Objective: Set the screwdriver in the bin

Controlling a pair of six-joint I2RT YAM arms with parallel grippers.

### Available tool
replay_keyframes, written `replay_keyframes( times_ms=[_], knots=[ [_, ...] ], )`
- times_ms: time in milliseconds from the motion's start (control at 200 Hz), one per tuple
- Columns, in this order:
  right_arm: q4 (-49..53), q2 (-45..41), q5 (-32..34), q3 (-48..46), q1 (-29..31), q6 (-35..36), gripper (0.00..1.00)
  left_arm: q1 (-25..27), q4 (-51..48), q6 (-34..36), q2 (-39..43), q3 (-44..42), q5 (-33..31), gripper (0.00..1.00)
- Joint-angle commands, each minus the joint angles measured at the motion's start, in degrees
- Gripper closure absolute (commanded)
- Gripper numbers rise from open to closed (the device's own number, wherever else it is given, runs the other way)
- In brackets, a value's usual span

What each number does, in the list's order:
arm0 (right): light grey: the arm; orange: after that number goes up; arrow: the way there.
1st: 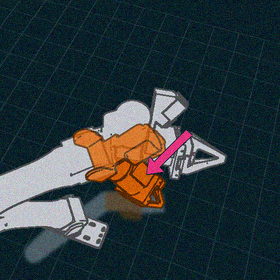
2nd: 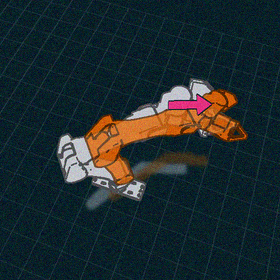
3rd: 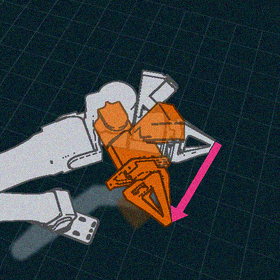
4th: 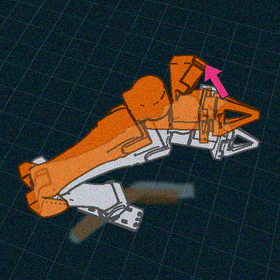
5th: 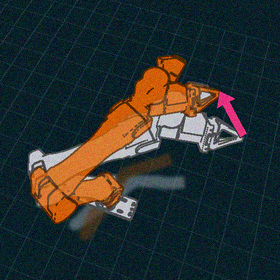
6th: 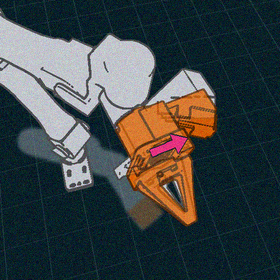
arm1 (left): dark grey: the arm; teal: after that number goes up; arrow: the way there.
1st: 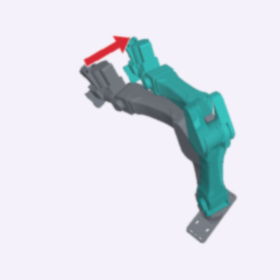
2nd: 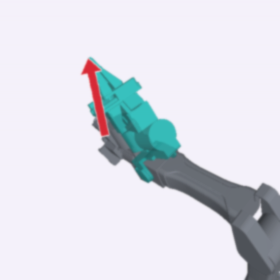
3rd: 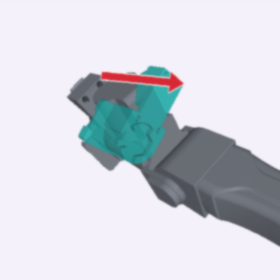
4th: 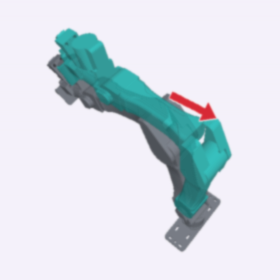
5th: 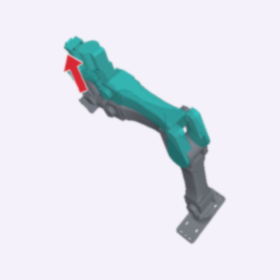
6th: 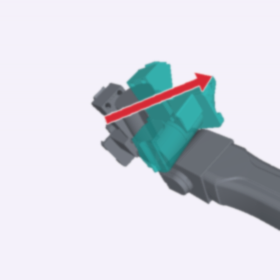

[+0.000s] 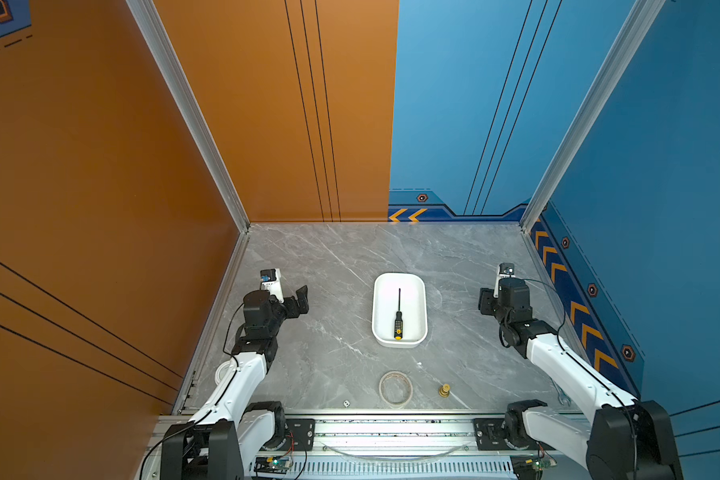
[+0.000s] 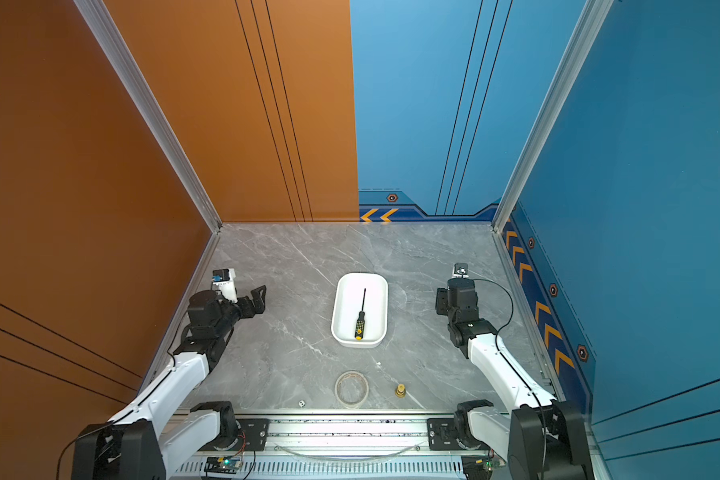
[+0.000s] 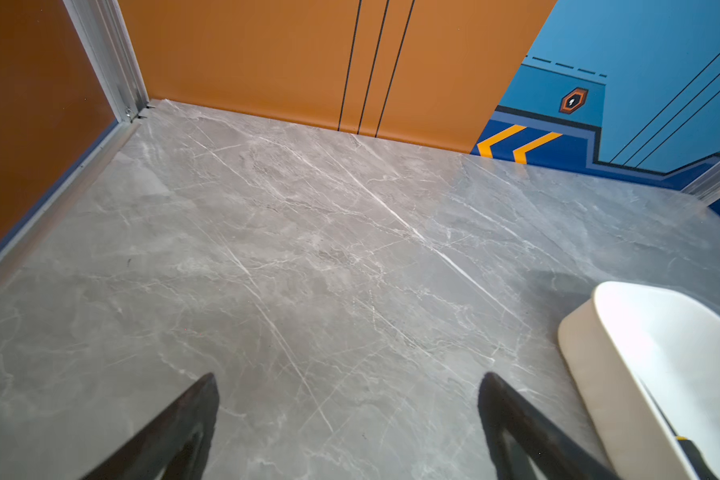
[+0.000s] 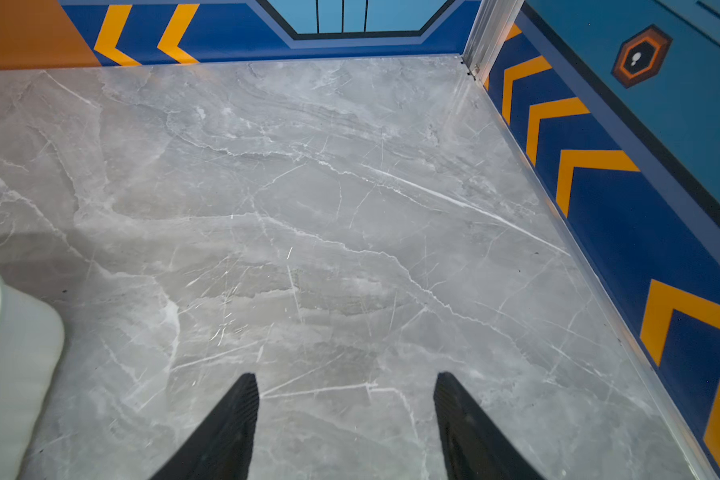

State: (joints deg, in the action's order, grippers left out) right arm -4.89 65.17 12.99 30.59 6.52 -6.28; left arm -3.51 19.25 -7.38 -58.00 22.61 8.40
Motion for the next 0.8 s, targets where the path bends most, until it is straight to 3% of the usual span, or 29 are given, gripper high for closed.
replay_keyframes(
  times_ms=[0,200,456,706,796],
  knots=[
    [-19.05,2.94,-4.12,-5.39,-2.86,2.50,0.34,-0.63,5.57,5.35,-0.20,-1.26,-3.98,0.02],
    [-39.09,9.56,-8.44,-12.16,-6.32,-0.19,0.34,-0.69,10.04,7.42,-5.00,-3.16,-4.91,0.02],
    [-44.94,13.93,-8.53,-12.72,-7.58,-0.14,0.34,-0.86,21.93,8.32,-11.22,-6.50,-4.14,0.02],
    [-56.18,21.31,-8.80,-14.95,-7.67,-0.04,0.34,-0.73,29.40,6.76,-21.86,-2.85,1.92,0.02],
    [-58.99,23.90,-9.27,-14.94,-7.70,0.00,0.35,-0.38,29.75,6.88,-24.42,-1.80,1.05,0.02]
  ],
)
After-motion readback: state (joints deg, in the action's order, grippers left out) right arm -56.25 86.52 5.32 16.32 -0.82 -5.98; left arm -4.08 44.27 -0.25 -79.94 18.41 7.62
